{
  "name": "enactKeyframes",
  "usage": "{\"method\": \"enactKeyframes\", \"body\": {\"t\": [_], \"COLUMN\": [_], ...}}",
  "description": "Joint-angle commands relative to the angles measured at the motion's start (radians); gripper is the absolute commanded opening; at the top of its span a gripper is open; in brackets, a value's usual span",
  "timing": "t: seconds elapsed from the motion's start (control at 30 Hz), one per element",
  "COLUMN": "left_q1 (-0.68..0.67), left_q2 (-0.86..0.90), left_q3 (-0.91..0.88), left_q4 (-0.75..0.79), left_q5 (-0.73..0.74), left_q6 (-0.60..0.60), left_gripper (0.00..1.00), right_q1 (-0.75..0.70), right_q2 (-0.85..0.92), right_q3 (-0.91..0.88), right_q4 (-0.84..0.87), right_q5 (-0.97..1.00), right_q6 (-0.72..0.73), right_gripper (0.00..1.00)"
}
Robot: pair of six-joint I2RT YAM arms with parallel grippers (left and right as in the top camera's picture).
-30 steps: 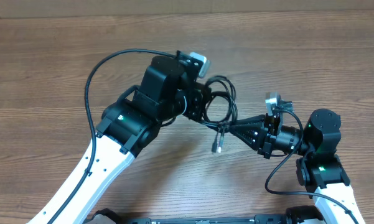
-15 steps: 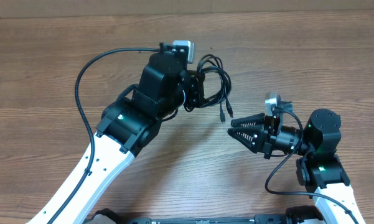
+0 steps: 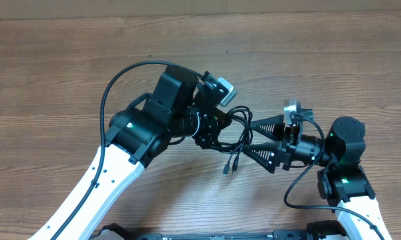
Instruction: Untangle cables
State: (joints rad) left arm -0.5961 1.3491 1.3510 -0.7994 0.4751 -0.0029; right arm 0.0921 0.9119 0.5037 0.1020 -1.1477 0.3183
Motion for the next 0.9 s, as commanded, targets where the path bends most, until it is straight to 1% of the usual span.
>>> {"method": "enactKeyframes", "body": {"t": [0.0, 0.13, 0.23, 0.37, 0.43, 0.57, 0.63, 0.73, 0.87], "left_q1": [-0.02, -0.068, -0.106, -0.128, -0.133, -0.134, -0.134, -0.134, -0.133], "left_q2": [0.003, 0.003, 0.004, 0.004, 0.004, 0.003, 0.003, 0.003, 0.0], "left_q3": [0.024, 0.024, 0.024, 0.024, 0.024, 0.024, 0.024, 0.024, 0.025], "left_q4": [0.023, 0.035, 0.051, 0.083, 0.097, 0.135, 0.154, 0.177, 0.217], "left_q5": [0.099, 0.05, -0.041, -0.043, -0.039, -0.034, 0.018, 0.057, 0.044], "left_q6": [0.048, 0.048, 0.021, -0.006, -0.018, -0.058, -0.057, -0.058, -0.057], "left_gripper": [0.04, 0.04, 0.04, 0.04, 0.04, 0.04, 0.04, 0.04, 0.04], "right_q1": [0.004, 0.004, 0.004, 0.004, 0.004, 0.004, 0.004, 0.004, 0.004], "right_q2": [-0.001, -0.001, -0.001, -0.001, -0.001, 0.0, 0.0, 0.001, 0.031], "right_q3": [0.019, 0.019, 0.019, 0.019, 0.019, 0.019, 0.019, 0.019, 0.019], "right_q4": [-0.052, -0.07, -0.069, -0.077, -0.105, -0.255, -0.293, -0.33, -0.381], "right_q5": [0.131, 0.215, 0.286, 0.397, 0.439, 0.618, 0.679, 0.73, 0.774], "right_q6": [0.04, 0.101, 0.175, 0.259, 0.262, 0.262, 0.262, 0.261, 0.258], "right_gripper": [1.0, 1.0, 1.0, 1.0, 1.0, 1.0, 1.0, 1.0, 1.0]}}
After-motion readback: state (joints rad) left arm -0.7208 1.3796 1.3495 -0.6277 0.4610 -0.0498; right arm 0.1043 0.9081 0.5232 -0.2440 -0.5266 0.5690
